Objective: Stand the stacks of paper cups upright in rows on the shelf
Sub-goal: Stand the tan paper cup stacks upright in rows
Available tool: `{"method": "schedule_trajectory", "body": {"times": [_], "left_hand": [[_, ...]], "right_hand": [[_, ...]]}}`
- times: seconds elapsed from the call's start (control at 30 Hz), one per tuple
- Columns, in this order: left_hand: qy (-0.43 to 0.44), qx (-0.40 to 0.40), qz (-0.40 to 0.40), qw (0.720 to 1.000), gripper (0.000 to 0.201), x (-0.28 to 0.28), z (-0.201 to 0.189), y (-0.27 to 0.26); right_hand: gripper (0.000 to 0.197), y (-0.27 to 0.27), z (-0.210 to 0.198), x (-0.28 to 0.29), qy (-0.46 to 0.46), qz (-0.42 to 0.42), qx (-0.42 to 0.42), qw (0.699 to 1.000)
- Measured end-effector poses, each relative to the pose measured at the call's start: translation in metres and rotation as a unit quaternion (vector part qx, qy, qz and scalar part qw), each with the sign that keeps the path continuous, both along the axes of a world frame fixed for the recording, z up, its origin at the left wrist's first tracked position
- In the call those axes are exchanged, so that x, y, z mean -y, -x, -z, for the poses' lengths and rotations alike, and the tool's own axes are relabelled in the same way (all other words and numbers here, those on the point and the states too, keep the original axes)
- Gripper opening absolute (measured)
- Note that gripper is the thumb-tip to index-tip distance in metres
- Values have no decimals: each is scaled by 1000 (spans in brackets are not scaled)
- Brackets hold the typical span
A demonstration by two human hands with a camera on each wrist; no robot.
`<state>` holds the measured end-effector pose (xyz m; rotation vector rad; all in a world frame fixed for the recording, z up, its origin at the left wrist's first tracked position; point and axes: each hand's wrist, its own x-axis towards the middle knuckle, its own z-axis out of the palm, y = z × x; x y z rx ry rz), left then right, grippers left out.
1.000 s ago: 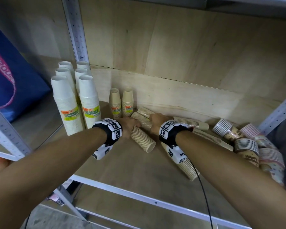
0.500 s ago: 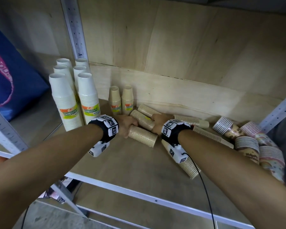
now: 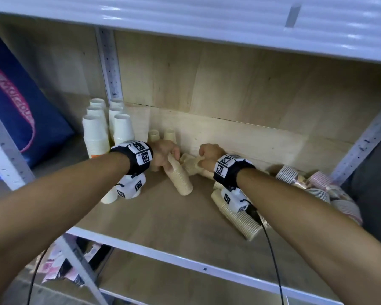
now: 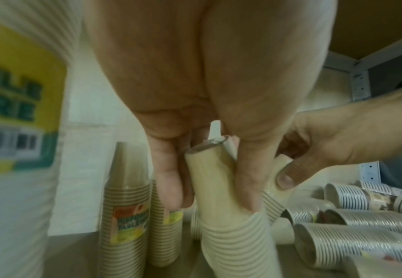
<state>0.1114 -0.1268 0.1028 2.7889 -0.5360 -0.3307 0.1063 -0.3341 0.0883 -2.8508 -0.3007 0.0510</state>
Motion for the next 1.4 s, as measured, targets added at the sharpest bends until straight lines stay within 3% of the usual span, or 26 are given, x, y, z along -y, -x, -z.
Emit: {"method": "schedule_trajectory", "body": {"times": [0.2,0.57,0.9,1.03,1.2,1.4], "left_hand": [[-21,33,-11,999,36,2,-15,-1],[-1,36,-16,999,39,17,-3,-4],[4,71,-26,997,30,20,-15,-9],[4,89,-47,995,27,20,-14,-8],[-21,56,-24,998,37,18,-15,-7],[-33,100,-49,993,36,16,-14,-10]], "right_hand": [[29,4,-23,-16,-15,16,46,999],[32,2,-26,-34,-14,-47,-11,999],[29,3,-34,-29,-20,-43,12,999],[37,4,-32,-29,-17,-15,30,999],[44,6,-35,-26,-24,-39,13,999],[33,6,-34,-21,-16,-34,15,999]]}}
